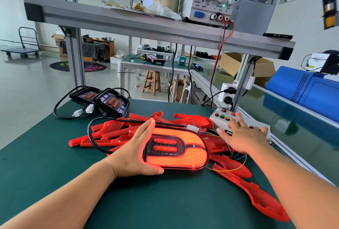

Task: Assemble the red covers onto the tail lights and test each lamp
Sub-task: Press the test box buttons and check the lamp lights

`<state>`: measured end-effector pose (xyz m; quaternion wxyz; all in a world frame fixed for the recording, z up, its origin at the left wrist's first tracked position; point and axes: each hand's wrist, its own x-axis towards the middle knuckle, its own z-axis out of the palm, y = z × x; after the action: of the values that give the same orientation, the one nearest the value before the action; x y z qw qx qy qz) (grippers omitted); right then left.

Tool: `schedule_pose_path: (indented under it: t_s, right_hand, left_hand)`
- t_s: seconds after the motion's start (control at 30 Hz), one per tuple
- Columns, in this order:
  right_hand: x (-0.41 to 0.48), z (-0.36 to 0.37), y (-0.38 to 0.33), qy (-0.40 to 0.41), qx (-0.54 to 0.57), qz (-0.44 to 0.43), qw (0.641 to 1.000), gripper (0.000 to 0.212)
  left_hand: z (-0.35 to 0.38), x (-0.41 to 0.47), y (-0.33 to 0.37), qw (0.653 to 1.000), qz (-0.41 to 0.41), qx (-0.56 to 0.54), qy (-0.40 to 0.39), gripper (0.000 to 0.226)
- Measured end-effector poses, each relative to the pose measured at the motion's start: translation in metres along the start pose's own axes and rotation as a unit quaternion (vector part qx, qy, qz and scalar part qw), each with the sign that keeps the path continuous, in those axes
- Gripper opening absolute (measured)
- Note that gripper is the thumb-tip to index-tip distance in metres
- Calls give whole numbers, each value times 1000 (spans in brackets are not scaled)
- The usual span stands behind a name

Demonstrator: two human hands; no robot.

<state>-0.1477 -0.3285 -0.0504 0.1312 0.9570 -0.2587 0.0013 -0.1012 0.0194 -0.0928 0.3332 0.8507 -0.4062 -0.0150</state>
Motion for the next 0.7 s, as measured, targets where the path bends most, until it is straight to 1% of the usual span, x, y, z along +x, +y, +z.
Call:
schedule_pose_path:
  t_s: [0.1,0.23,0.33,0.53,0.7]
  right_hand:
    - [6,-4,-1,-34,-23,-26,999,83]
    - [13,-11,-2,-96,-74,-20,992,88]
    - [18,-12,-5,-96,-96,-21,991,92]
    - [22,-4,-9,-103,-78,-42,991,95]
    - [21,-3,-11,-101,-38,-46,993,103]
  left_hand:
    - [1,0,-1,1000,-1,-4,2,134]
    - [1,1,-1,1000,-5,-5,-1,134]
    - [0,0,-1,1000,-7,-9,-5,134]
    - [-1,0,1,1000,-4,-10,-7,135]
    - [1,0,-1,1000,0,-3,0,135]
